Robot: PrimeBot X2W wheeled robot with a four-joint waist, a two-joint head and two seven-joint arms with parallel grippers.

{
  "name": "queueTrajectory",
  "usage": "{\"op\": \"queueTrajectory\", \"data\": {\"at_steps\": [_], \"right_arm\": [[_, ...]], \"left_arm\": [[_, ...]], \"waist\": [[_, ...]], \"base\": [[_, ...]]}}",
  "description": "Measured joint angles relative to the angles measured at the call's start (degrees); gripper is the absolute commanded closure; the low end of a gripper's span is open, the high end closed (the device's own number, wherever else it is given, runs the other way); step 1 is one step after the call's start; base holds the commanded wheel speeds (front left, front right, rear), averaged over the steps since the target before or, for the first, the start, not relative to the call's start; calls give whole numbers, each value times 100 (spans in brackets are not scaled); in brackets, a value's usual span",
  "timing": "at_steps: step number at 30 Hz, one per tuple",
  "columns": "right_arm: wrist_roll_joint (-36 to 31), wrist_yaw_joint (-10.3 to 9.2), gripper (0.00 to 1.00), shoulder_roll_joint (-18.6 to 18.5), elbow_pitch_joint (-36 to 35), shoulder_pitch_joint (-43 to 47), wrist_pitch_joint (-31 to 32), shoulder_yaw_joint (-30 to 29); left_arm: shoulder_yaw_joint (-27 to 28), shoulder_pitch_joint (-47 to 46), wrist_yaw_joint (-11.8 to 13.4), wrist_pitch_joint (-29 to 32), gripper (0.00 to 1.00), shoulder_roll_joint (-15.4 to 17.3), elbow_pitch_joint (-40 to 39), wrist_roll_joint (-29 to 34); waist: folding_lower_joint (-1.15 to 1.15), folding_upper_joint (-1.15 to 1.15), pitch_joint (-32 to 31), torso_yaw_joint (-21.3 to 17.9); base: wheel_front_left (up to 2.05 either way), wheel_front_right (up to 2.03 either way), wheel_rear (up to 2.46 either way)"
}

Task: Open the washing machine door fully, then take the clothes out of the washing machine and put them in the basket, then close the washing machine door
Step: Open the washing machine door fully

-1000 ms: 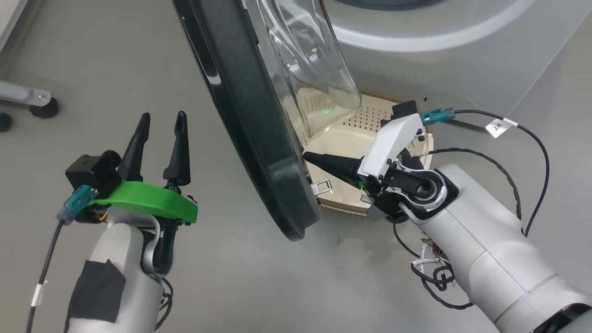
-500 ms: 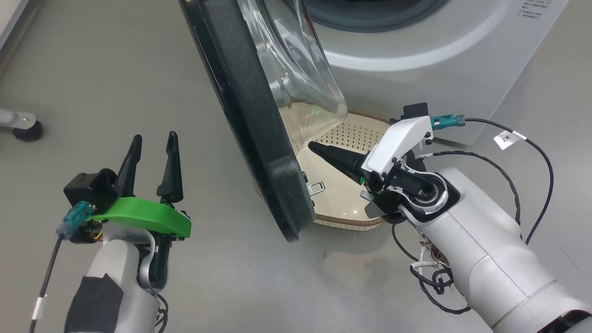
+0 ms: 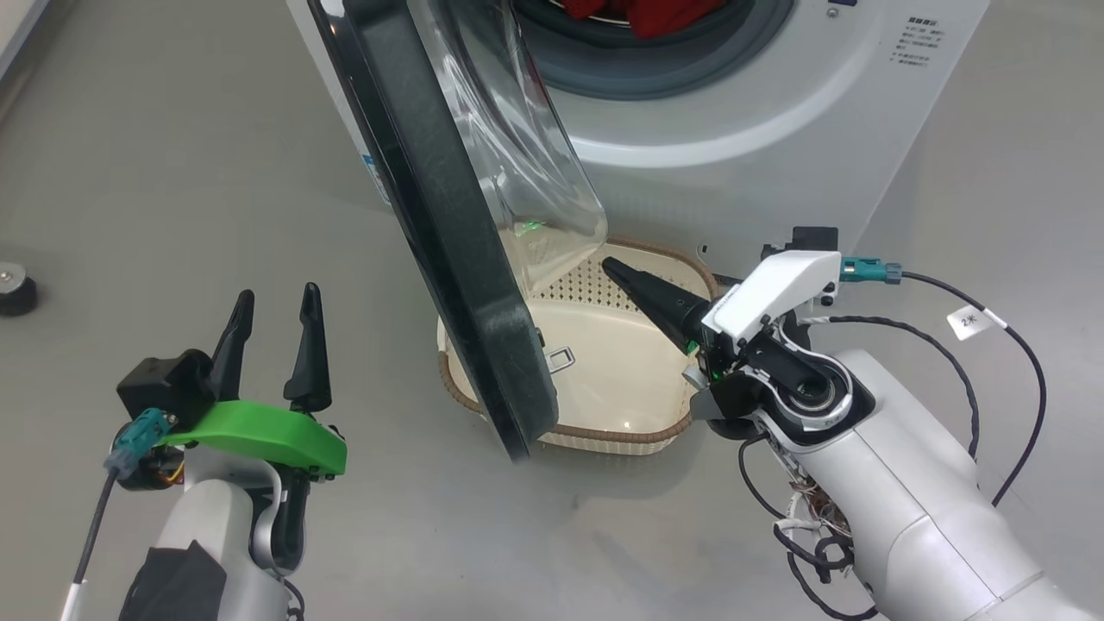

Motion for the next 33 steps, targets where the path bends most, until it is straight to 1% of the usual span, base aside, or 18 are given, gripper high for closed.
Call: {"op": "queueTrajectory", "data": {"at_steps": [3,4,5,6,7,10,12,13,15,16,17,24,27,30,32,33], "right_arm": [[-14,0,100,8,-125,167,-208,-180],[-40,0,93,7,-148,205,-327,-257],[-97,0,76,-31,-187,247,-455,-324],[-241,0,56,-74,-223,276,-586,-356],[-346,0,0,-119,-244,288,-690,-392],[-716,0,0,-265,-323,316,-1098,-470],[-1105,0,0,-389,-360,365,-1418,-460],[-1105,0,0,-389,-360,365,-1418,-460],[-1566,0,0,-564,-369,392,-1773,-422],[-1934,0,0,-733,-364,392,-2149,-428],[-2106,0,0,-793,-358,392,-2306,-424],[-3211,1,0,-1013,-132,393,-3497,-309],[-3737,-10,0,-1154,19,393,-3546,-267],[-4265,-187,0,-1249,71,389,-3442,-272],[-4555,-354,0,-1266,97,387,-3422,-320],[-4709,-424,0,-1249,74,387,-3375,-477]], "left_arm": [[23,40,0,0,0,3,-11,47],[33,66,0,0,0,3,-21,52],[42,90,0,0,0,4,-20,56],[49,105,0,0,0,4,-22,70],[79,119,0,0,0,4,-26,82],[137,165,0,0,0,13,-45,85],[149,222,0,0,0,12,-56,94],[149,222,0,0,0,12,-56,94],[143,235,0,0,0,14,-58,113],[141,235,0,0,0,14,-81,127],[141,235,0,0,0,13,-93,127],[144,281,0,0,0,14,-146,133],[145,319,0,0,0,14,-157,134],[148,323,0,0,0,14,-167,135],[154,323,0,0,0,14,-174,151],[160,324,0,0,0,14,-175,154]], "waist": [[0,0,-73,-63],[0,0,-95,-83],[0,0,-117,-102],[0,0,-138,-117],[0,0,-157,-135],[0,0,-198,-192],[0,0,-222,-226],[0,0,-222,-226],[0,0,-241,-255],[0,0,-252,-270],[0,0,-256,-275],[0,0,-298,-305],[0,0,-313,-314],[0,0,-322,-319],[0,0,-327,-321],[0,0,-329,-322]], "base": [[0,0,0],[0,0,0],[0,0,0],[0,0,0],[0,0,0],[0,0,0],[0,0,0],[0,0,0],[0,0,0],[0,0,0],[0,0,0],[0,0,0],[0,0,0],[0,0,0],[0,0,0],[0,0,0]]}}
